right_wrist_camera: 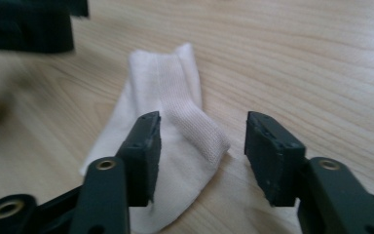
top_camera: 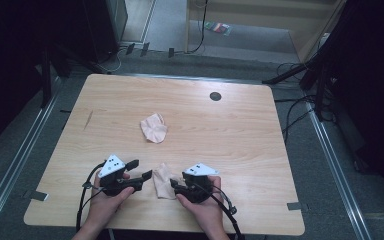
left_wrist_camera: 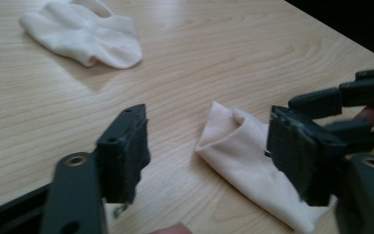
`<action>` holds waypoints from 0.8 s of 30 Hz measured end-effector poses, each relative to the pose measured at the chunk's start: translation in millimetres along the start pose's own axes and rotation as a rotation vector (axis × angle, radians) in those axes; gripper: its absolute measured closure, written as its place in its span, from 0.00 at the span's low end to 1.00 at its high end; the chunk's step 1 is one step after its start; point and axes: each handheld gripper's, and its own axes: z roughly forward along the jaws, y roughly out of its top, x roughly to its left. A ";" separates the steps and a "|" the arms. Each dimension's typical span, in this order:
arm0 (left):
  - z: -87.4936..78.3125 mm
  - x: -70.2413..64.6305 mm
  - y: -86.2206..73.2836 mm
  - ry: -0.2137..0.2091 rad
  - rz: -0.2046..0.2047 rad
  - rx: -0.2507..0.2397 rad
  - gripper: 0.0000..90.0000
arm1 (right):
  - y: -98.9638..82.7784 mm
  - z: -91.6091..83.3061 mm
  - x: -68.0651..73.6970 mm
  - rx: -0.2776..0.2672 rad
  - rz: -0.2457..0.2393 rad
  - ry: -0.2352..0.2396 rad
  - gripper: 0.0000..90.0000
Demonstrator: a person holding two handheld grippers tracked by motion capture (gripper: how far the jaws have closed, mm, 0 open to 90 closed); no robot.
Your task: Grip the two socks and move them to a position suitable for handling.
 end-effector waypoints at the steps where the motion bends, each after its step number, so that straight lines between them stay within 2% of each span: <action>1: -1.9 2.6 0.5 -0.004 -0.013 -0.005 0.45 | -1.7 7.6 1.9 0.017 -0.006 -0.012 0.53; 3: -2.4 3.3 0.6 -0.008 -0.012 -0.009 0.48 | -2.6 9.6 3.3 0.009 -0.019 -0.011 0.55; 4: -2.8 3.0 0.6 -0.010 -0.013 -0.011 0.50 | -2.9 10.2 5.5 0.010 -0.036 -0.021 0.60; 5: -3.0 2.8 0.6 -0.011 -0.011 -0.013 0.51 | -3.7 9.7 8.9 0.001 -0.068 -0.023 0.75; 6: -2.9 2.6 0.7 -0.012 -0.010 -0.012 0.51 | -3.7 9.7 8.9 0.001 -0.068 -0.023 0.75; 8: -2.1 2.2 0.5 -0.016 -0.009 -0.007 0.50 | -4.6 7.3 11.9 -0.011 -0.092 -0.044 0.89; 9: -1.2 1.4 0.2 -0.018 -0.006 -0.004 0.50 | -3.5 3.6 12.9 -0.030 -0.097 -0.043 0.93; 14: -0.1 -0.5 0.0 -0.031 0.006 0.009 0.46 | 3.4 -7.0 13.4 -0.070 -0.094 -0.042 0.94; 15: 0.4 -1.1 -0.2 -0.035 0.011 0.012 0.45 | 9.1 -13.1 11.6 -0.086 -0.070 -0.022 0.93; 20: 5.2 -5.2 -1.8 -0.059 0.024 0.038 0.43 | 19.5 -24.8 8.2 -0.123 -0.053 -0.033 0.93; 23: 12.9 -11.4 -4.9 -0.083 0.037 0.086 0.39 | 28.6 -34.3 4.7 -0.150 -0.031 -0.023 0.94; 24: 12.9 -11.4 -4.9 -0.083 0.037 0.086 0.38 | 28.6 -34.3 4.7 -0.150 -0.031 -0.023 0.94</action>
